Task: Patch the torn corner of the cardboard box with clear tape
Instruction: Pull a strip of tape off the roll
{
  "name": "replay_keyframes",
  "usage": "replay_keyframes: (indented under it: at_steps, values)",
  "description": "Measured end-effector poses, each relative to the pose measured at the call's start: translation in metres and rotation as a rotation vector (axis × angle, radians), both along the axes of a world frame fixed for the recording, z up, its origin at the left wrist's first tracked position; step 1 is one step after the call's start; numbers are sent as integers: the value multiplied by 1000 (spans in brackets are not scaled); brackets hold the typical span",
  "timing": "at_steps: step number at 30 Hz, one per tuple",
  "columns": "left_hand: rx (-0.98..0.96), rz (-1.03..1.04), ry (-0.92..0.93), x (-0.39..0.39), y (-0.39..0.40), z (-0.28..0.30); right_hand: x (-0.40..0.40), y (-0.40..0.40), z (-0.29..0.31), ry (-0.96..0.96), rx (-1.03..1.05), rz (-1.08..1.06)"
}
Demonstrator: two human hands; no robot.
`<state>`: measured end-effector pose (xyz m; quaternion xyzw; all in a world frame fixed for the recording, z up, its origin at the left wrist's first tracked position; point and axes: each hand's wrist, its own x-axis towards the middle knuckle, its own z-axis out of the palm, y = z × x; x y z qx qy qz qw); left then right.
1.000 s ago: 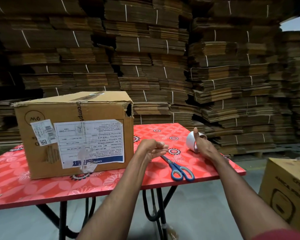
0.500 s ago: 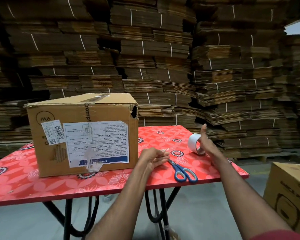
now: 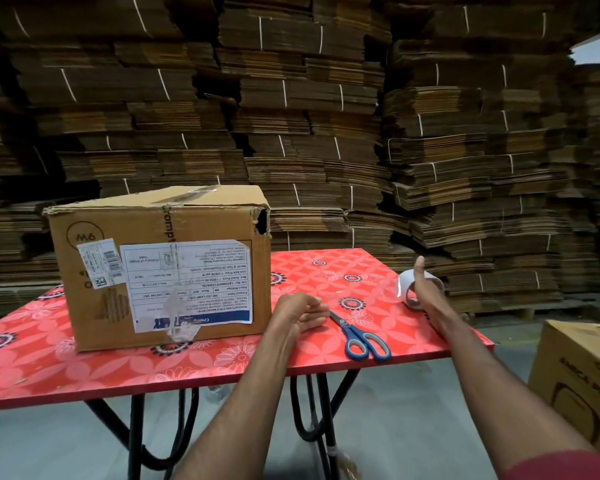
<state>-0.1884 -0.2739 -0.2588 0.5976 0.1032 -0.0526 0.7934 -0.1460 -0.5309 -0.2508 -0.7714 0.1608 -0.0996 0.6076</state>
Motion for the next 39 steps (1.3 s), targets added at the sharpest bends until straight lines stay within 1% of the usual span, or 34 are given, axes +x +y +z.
replay_keyframes:
  at_steps: [6, 8, 10, 16, 20, 25, 27, 30, 32, 35, 37, 39]
  values:
    - [-19, -21, 29, -5, 6, -1, 9, -7, -14, -86, -119, 20]
    - [-24, -28, 25, -4, 8, 0, 9, -5, -18, -146, -194, -12]
    - [-2, -28, 13, -4, 9, 4, 6, -1, -17, -165, -258, -58]
    - [72, -67, -6, -3, 11, 17, 7, 7, -16, -126, -382, -136]
    - [87, -75, -23, -4, 10, 24, 2, 11, -15, -74, -384, -147]
    - [108, -90, -36, -8, 8, 30, -10, 15, -16, -78, -368, -197]
    - [111, -88, -43, -9, 7, 30, -23, 16, -13, -84, -409, -225]
    - [117, -88, -45, -8, 6, 28, -54, 29, -9, -145, -544, -267]
    - [120, -89, -42, -8, 4, 27, -79, 46, -7, -185, -648, -229]
    - [119, -81, -42, -8, 1, 27, -101, 73, -9, -101, -801, -62]
    - [111, -82, -43, -9, -1, 27, -102, 90, -13, -49, -835, 56]
    - [111, -87, -46, -12, -3, 27, -103, 103, -14, -33, -847, 127]
